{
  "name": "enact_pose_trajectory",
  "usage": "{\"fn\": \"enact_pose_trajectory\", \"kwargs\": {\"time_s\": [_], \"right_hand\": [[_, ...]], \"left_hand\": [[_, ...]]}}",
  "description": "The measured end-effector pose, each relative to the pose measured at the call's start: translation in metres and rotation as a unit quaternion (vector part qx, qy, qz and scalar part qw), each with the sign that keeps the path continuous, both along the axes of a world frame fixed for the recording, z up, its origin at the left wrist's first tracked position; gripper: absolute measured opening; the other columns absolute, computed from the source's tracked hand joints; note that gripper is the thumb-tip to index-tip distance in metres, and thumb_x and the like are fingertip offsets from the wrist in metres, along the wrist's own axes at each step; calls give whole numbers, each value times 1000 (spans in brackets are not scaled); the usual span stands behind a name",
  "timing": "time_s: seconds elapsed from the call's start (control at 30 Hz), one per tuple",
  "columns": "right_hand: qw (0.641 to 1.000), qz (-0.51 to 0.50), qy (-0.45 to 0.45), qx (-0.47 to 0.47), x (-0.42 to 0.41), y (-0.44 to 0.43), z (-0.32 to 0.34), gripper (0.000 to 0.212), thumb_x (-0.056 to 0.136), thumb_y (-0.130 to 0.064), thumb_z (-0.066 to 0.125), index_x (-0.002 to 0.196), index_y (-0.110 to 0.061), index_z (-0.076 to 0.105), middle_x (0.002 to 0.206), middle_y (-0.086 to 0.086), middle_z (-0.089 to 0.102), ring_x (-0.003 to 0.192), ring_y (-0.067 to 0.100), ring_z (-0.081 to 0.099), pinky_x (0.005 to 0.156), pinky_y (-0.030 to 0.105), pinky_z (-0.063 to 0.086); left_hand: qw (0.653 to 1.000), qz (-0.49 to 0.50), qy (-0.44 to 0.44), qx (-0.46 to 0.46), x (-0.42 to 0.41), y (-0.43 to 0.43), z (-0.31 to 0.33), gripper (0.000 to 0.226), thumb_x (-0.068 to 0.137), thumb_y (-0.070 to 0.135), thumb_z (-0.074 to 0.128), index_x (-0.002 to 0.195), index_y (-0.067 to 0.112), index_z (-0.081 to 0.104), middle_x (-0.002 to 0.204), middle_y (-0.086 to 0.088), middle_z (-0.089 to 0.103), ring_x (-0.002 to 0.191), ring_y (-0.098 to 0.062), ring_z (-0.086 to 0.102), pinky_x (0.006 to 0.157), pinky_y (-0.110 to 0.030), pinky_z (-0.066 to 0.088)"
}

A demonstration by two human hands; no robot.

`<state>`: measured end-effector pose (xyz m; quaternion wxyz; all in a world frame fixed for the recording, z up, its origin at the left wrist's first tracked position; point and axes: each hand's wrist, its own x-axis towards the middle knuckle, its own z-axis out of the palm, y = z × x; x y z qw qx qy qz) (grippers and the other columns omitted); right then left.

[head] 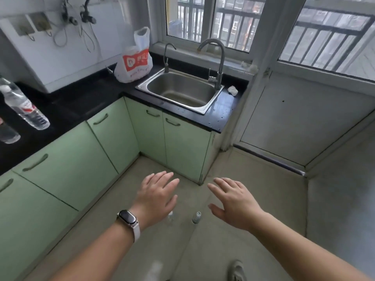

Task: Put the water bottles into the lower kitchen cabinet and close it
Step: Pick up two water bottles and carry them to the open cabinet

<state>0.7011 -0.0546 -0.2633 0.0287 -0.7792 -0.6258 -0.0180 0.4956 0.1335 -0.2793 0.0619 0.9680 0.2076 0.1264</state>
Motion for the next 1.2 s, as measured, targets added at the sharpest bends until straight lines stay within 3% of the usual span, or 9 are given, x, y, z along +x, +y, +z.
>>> {"fn": "enact_pose_trajectory", "kwargs": {"time_s": [0.37, 0.5, 0.7, 0.87, 1.03, 1.2], "right_hand": [[989, 64, 112, -73, 113, 71, -113, 59, 81, -56, 52, 127, -20, 62, 129, 5, 62, 117, 27, 58, 91, 39, 50], [983, 72, 138, -96, 144, 82, -177, 57, 80, -53, 52, 124, -18, 64, 127, 8, 63, 114, 29, 60, 86, 39, 52], [972, 23, 195, -126, 148, 88, -293, 59, 78, -52, 59, 126, -20, 59, 130, 7, 61, 112, 31, 61, 82, 40, 53], [948, -57, 275, -152, 136, 86, -401, 66, 86, -55, 53, 143, -23, 44, 146, 2, 47, 132, 27, 44, 98, 46, 46], [930, -93, 312, -170, 126, 82, -506, 74, 87, -46, 65, 149, -18, 35, 148, 0, 43, 135, 24, 38, 106, 39, 36], [913, -142, 335, -184, 124, 76, -598, 81, 86, -48, 66, 152, -20, 28, 152, -3, 37, 138, 20, 34, 108, 35, 32]], "left_hand": [[978, 166, 89, -93, 77, 9, -91, 50, 87, 48, 48, 117, 16, 72, 121, -9, 70, 112, -33, 67, 99, -41, 32], [957, 231, 100, -147, 101, 15, -150, 51, 89, 48, 46, 122, 17, 70, 126, -8, 68, 117, -32, 63, 100, -45, 44], [929, 296, 81, -207, 110, 23, -274, 60, 89, 51, 42, 130, 14, 65, 128, -7, 66, 119, -32, 61, 95, -45, 49], [890, 356, 85, -273, 97, 20, -393, 71, 85, 55, 38, 134, 9, 61, 132, -13, 64, 120, -37, 57, 99, -45, 45], [839, 414, 74, -346, 80, 14, -511, 56, 95, 37, 62, 145, 16, 51, 146, -8, 53, 135, -30, 46, 108, -38, 37], [798, 440, 58, -408, 72, 9, -610, 69, 91, 37, 69, 151, 20, 41, 151, -5, 47, 138, -26, 45, 112, -40, 38]]}}
